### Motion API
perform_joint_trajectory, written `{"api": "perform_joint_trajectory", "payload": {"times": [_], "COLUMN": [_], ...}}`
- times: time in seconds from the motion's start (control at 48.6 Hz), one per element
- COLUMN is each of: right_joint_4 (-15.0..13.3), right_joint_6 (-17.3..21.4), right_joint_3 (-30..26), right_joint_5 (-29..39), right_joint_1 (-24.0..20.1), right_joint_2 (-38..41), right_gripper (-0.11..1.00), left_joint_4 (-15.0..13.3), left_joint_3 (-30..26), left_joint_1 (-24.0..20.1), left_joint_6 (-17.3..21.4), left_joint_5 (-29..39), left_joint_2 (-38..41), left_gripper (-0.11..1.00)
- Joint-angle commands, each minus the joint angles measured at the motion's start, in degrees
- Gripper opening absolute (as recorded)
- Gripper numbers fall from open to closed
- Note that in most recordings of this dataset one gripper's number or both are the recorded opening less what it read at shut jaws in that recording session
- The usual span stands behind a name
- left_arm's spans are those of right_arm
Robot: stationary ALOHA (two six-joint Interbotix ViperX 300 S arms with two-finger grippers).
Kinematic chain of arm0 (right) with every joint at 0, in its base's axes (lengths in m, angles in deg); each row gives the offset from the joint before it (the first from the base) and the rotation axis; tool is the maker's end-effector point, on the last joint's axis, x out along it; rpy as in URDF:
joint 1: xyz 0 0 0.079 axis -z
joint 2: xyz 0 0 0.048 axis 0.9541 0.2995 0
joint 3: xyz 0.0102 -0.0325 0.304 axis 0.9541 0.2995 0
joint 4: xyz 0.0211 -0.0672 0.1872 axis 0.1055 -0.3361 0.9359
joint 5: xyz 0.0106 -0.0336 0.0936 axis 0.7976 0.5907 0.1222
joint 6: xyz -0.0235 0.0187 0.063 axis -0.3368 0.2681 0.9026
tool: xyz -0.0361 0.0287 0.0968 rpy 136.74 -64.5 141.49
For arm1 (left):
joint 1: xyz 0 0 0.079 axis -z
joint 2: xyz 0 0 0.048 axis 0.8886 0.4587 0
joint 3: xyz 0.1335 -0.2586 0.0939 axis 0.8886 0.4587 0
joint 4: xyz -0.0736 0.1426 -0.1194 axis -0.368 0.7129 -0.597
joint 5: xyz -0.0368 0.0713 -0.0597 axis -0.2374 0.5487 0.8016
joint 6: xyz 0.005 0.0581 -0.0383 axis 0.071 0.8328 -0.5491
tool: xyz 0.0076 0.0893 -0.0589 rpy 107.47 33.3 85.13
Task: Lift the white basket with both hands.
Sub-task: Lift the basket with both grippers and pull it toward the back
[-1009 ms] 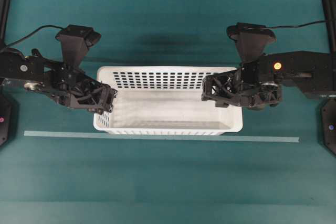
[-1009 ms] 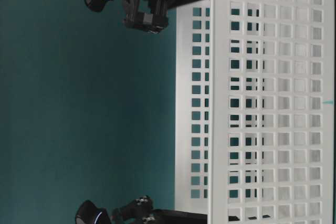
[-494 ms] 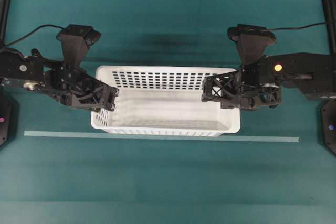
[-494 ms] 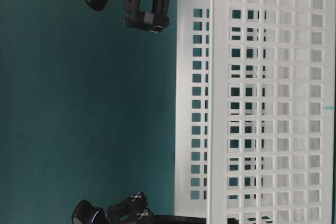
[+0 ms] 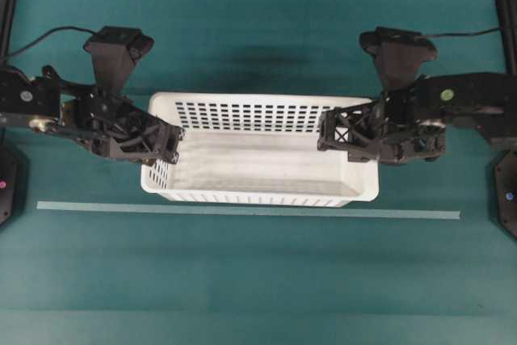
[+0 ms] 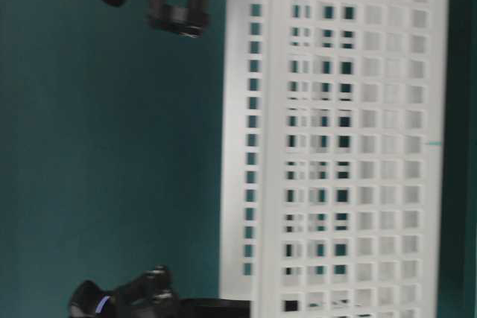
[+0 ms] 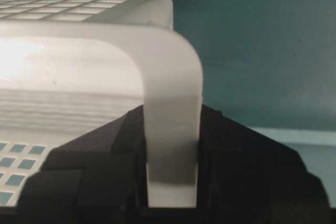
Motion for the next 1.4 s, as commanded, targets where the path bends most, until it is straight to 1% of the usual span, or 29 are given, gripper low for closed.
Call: {"api": "perform_joint_trajectory", "payload": {"times": [0.0,0.144,0.288,0.412,0.597,0.844,1.029,1.153,1.379], "right_joint_4": [0.1,0.1,1.1,1.5,1.1,1.1,0.9,0.9,0.9], "right_joint_6": [-0.5,-0.6,-0.7,-0.8,-1.1,-4.2,-4.8,-5.6,-6.4], "right_joint_3": [-2.3,-5.4,-8.1,-11.2,-17.1,-25.1,-30.7,-33.0,-38.6], "right_joint_5": [1.8,5.7,10.8,14.7,20.1,26.5,32.6,35.2,38.3], "right_joint_1": [0.2,0.4,0.4,0.4,0.4,0.5,0.4,0.4,0.2], "right_joint_2": [-0.7,-2.5,-3.3,-3.6,-3.8,-3.4,-2.8,-2.7,-2.7], "right_gripper": [0.18,0.18,0.18,0.18,0.18,0.18,0.18,0.18,0.18], "left_joint_4": [0.3,0.3,0.3,0.3,0.3,0.3,0.3,0.3,0.3], "left_joint_3": [-3.3,-7.5,-10.5,-12.7,-15.9,-21.4,-26.8,-30.3,-36.4], "left_joint_1": [-0.1,-0.2,-0.1,-0.1,-0.1,0.4,0.5,0.5,0.5], "left_joint_6": [0.4,0.8,0.5,0.4,0.4,0.4,0.5,0.7,0.8], "left_joint_5": [2.5,9.8,14.1,16.3,19.8,21.8,26.6,30.5,34.0], "left_joint_2": [-1.2,-3.4,-5.5,-7.4,-8.7,-8.8,-8.6,-8.3,-7.3], "left_gripper": [0.17,0.17,0.17,0.17,0.17,0.17,0.17,0.17,0.17]}}
